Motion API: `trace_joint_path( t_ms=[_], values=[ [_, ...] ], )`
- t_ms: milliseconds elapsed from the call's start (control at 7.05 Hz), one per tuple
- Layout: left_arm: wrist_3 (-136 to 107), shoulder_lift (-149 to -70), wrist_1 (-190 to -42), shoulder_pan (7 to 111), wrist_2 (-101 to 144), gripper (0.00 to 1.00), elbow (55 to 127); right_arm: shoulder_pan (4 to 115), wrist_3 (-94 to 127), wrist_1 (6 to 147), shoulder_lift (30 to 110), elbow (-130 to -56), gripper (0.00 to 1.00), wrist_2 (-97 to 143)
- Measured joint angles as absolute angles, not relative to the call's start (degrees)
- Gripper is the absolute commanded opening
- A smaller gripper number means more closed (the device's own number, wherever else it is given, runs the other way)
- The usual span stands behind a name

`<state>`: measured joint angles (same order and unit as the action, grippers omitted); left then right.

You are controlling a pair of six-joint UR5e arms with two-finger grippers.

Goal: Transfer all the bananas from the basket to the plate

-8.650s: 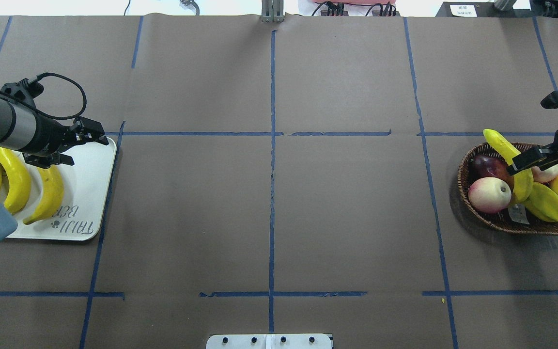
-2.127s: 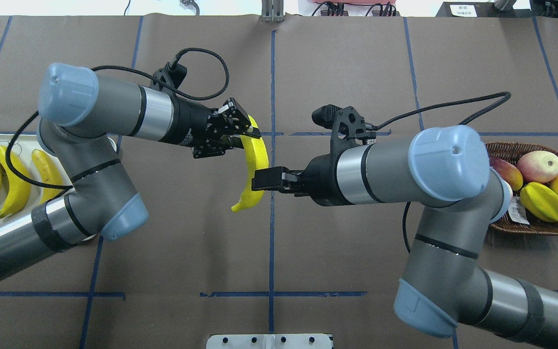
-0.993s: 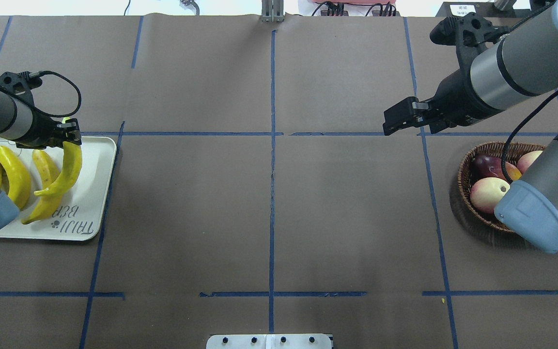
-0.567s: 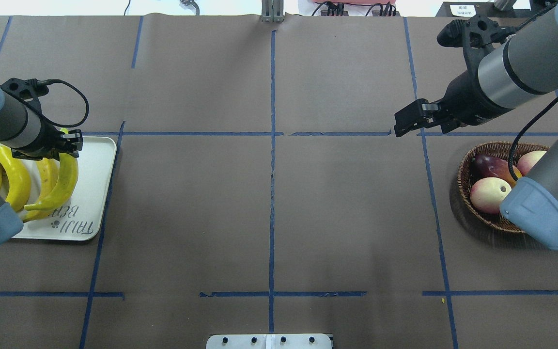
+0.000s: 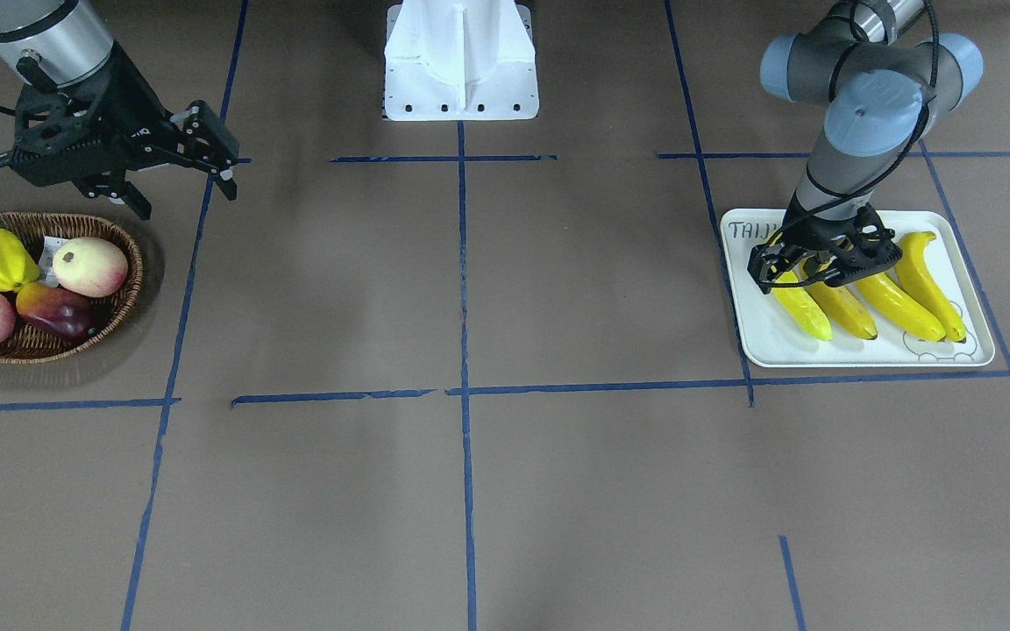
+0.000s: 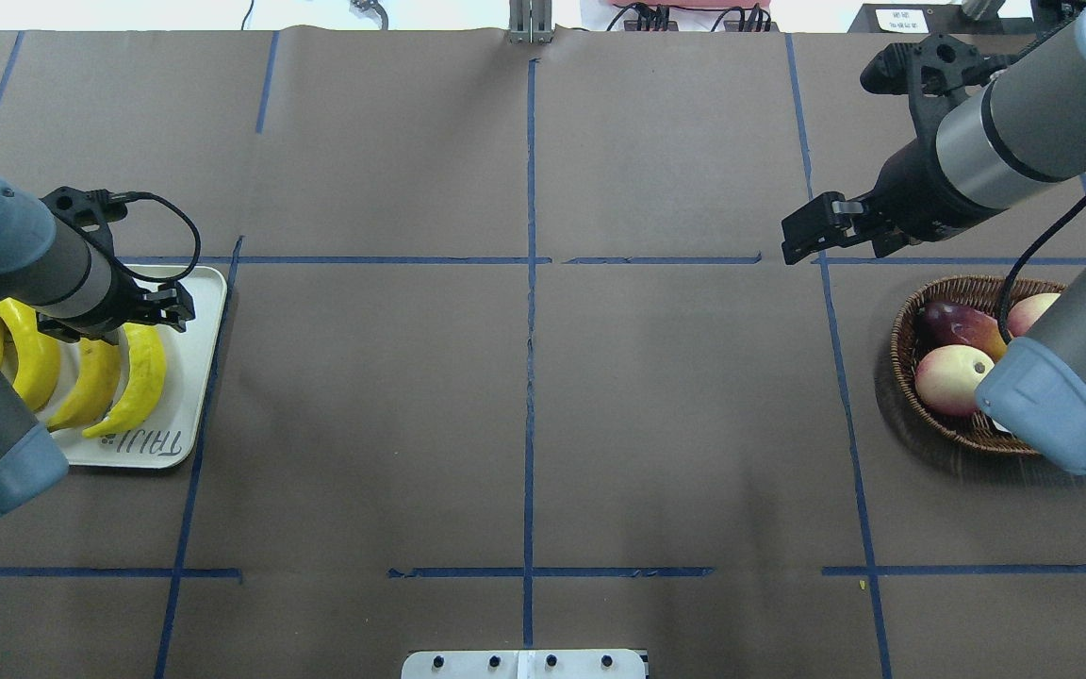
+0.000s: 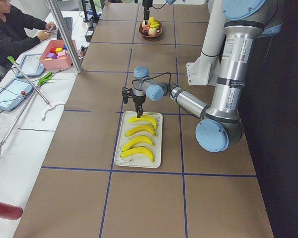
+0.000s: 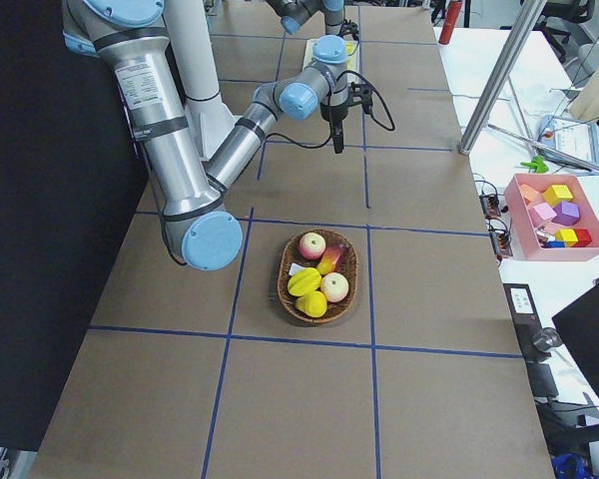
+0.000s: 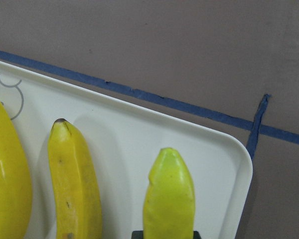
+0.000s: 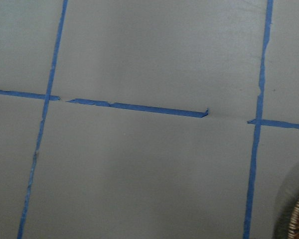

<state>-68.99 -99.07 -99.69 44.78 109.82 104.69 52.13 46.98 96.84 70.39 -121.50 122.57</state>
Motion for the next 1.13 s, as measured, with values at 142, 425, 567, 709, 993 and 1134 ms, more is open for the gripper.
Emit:
trace_joint_path(
  t_ms=[142,425,567,709,993,1134],
  values=[
    [-68.65,-98.94,-99.51,44.9,109.93,1.0,106.24,54.03,42.78,98.98,70.69,-120.99,1.0,122.83],
    [-61.28,-98.37,-98.68,47.49,110.76,1.0,108.64,59.04,30.64,102.34,73.75,-120.31,1.0,123.1],
    [-54.17,-98.02,-97.52,51.65,113.34,1.0,108.7,62.92,23.16,102.67,76.0,-118.81,1.0,124.76],
    [-44.9,-97.18,-96.13,57.53,117.68,1.0,108.13,68.13,15.32,102.84,77.39,-116.23,1.0,128.52],
    [-25.12,-93.25,-94.29,70.71,126.5,1.0,105.77,77.8,1.22,102.76,82.68,-112.37,1.0,134.25],
    [-14.98,-91.01,-94.14,78.06,131.26,1.0,102.43,82.55,-5.21,102.71,85.79,-110.72,1.0,136.06]
  ],
)
